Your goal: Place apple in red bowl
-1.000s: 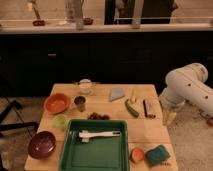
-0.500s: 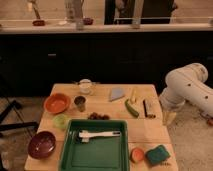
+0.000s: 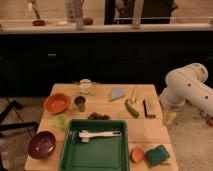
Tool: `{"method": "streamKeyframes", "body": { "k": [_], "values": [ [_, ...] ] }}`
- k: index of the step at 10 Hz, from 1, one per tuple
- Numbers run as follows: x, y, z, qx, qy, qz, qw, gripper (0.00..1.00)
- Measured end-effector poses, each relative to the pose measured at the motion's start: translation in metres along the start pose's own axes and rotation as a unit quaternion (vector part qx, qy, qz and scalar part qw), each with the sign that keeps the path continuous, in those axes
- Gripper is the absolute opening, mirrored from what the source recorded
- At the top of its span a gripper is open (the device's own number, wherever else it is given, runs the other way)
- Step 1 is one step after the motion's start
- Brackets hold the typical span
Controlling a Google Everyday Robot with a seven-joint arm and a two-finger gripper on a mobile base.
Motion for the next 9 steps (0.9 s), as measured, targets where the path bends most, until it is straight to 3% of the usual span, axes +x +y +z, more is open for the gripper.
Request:
{"method": "streamKeyframes", "body": {
  "k": [6,9],
  "values": [
    [-0.001,0.0,-0.001,-0.001,-0.003,0.001,1.0,0.8],
    [-0.016,0.019,-0.002,-0.032,-0.076,0.011,0.9966,0.8]
  ]
}}
